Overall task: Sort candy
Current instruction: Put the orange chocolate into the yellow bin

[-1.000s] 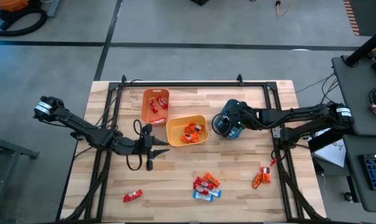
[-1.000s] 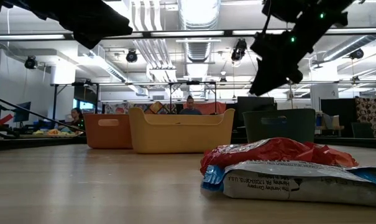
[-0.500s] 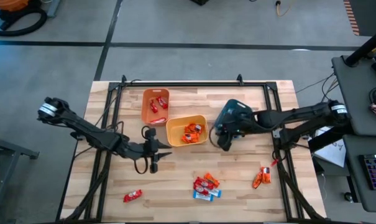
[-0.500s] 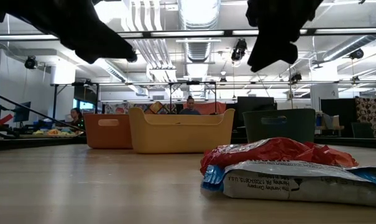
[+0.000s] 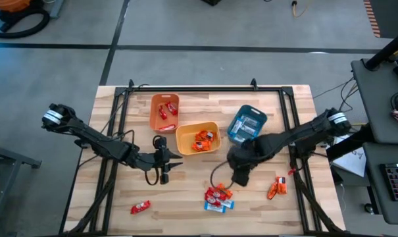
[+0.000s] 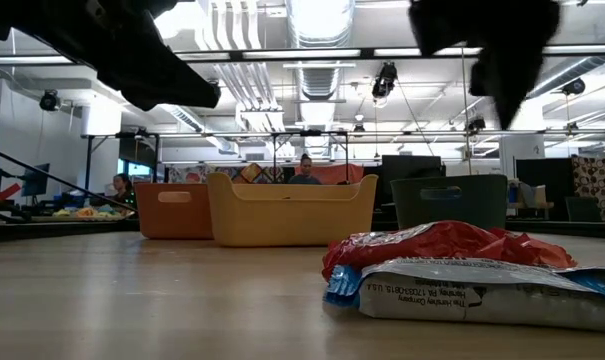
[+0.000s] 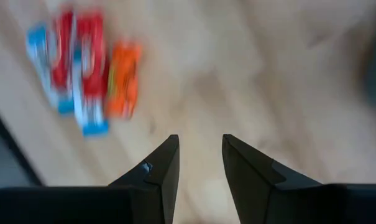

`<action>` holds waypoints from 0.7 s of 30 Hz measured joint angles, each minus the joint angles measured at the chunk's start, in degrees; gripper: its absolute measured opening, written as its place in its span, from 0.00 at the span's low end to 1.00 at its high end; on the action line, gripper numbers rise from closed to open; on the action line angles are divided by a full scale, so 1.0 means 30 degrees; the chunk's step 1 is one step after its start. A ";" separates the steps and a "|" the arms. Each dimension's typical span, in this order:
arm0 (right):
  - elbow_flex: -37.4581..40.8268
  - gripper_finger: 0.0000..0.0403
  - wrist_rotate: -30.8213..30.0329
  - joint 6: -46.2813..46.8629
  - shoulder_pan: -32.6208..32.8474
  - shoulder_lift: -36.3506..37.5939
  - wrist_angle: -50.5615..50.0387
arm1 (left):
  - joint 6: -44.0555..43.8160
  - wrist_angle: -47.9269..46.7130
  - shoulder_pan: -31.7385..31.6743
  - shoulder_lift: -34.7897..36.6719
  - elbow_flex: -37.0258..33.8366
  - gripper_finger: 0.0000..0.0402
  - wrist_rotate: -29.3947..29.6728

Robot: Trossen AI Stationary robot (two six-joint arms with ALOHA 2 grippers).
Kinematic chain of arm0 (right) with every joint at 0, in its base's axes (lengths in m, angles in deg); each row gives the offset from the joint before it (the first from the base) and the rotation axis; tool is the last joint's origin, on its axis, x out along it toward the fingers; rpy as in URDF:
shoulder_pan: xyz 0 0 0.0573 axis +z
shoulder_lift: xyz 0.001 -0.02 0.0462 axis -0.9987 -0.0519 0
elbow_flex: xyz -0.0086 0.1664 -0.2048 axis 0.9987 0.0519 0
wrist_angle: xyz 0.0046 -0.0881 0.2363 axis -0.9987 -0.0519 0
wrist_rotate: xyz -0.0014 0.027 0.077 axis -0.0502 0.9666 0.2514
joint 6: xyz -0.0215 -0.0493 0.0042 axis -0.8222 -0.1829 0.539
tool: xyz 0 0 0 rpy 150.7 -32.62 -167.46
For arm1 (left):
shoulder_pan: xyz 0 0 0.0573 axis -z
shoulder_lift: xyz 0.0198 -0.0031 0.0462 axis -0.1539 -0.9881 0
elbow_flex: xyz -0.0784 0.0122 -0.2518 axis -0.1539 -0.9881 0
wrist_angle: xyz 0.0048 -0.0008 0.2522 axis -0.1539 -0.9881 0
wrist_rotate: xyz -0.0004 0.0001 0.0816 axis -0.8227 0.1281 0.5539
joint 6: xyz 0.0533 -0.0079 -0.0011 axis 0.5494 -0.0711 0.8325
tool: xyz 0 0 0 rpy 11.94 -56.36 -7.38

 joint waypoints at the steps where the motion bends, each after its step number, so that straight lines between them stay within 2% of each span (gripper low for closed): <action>1: -0.0020 0.28 0.0694 -0.0191 0.0333 -0.0259 -0.0285 | 0.0000 -0.0010 0.0000 0.0007 0.0000 0.22 -0.0003; 3: 0.0108 0.28 0.2138 -0.1101 0.1139 -0.0647 -0.0647 | -0.0002 -0.0011 0.0000 0.0007 0.0007 0.22 -0.0001; 5: 0.0377 0.29 0.2768 -0.2047 0.2202 -0.0944 -0.1024 | -0.0007 -0.0090 0.0000 0.0007 0.0015 0.22 -0.0007; 10: 0.1265 0.29 0.2737 -0.3556 0.4979 -0.1276 -0.1557 | -0.0002 -0.0127 0.0000 0.0007 0.0015 0.22 -0.0005; 21: 0.2953 0.25 0.1973 -0.1970 0.9327 -0.1285 -0.1383 | -0.0007 -0.0115 -0.0015 0.0007 0.0015 0.22 0.0080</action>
